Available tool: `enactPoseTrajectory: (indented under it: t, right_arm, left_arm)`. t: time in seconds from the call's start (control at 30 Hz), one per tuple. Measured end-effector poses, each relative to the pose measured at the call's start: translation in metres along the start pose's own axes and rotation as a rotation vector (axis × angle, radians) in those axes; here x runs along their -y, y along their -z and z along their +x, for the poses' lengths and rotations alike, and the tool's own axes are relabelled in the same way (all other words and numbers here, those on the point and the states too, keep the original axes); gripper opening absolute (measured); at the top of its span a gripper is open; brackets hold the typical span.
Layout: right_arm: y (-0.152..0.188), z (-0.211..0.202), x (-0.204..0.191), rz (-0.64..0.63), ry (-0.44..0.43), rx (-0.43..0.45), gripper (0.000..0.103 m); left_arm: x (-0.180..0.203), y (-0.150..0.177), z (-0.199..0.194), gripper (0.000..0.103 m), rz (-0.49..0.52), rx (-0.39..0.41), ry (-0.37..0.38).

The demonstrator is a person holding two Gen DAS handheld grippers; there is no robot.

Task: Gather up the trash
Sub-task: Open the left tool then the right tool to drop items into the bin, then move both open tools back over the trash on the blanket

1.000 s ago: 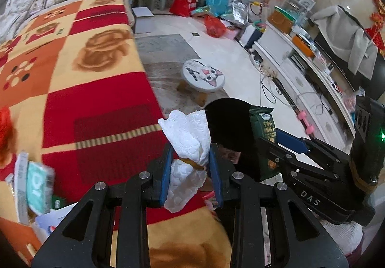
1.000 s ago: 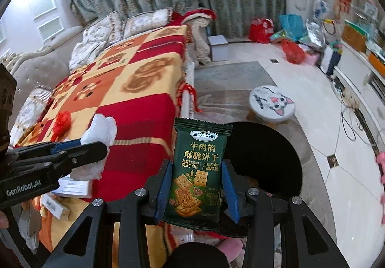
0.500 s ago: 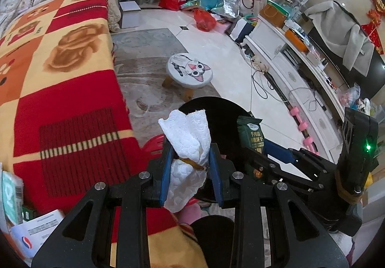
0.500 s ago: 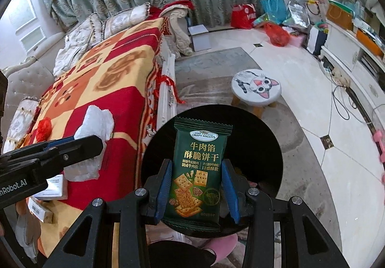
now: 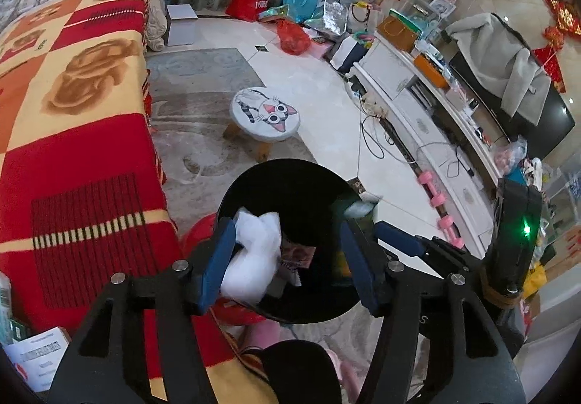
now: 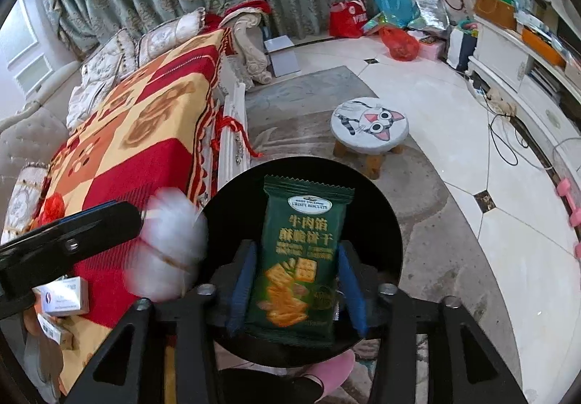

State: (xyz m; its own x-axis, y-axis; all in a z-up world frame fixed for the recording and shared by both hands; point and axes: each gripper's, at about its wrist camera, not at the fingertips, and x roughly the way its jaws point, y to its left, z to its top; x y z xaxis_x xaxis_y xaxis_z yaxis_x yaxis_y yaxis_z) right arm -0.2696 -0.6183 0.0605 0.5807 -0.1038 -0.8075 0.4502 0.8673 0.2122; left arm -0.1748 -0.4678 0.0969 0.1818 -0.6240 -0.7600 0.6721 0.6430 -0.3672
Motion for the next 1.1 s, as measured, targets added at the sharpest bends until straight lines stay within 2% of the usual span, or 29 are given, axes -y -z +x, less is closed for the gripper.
enactPoseTrajectory:
  t: [0.13,0.3,0.47,0.73,1.1]
  right_arm:
    - [0.001,0.000,-0.002,-0.006,0.000,-0.010,0.047]
    - [0.001,-0.002,-0.009,-0.010,-0.014,-0.008,0.047]
    - [0.000,-0.007,-0.024,-0.033,-0.030,-0.002,0.047]
    - [0.004,-0.010,-0.065,-0.090,-0.074,-0.005,0.054]
    - [0.009,-0.002,-0.128,-0.179,-0.131,-0.032,0.058]
  left_arm:
    - [0.000,0.001,-0.006,0.059,0.005,-0.002,-0.016]
    - [0.000,0.008,-0.023,0.059,0.036,0.020,-0.089]
    - [-0.013,0.011,-0.041,0.059,0.024,0.043,-0.146]
    - [-0.044,0.022,-0.070,0.059,-0.006,0.070,-0.229]
    - [-0.094,0.037,-0.102,0.059,-0.051,0.078,-0.322]
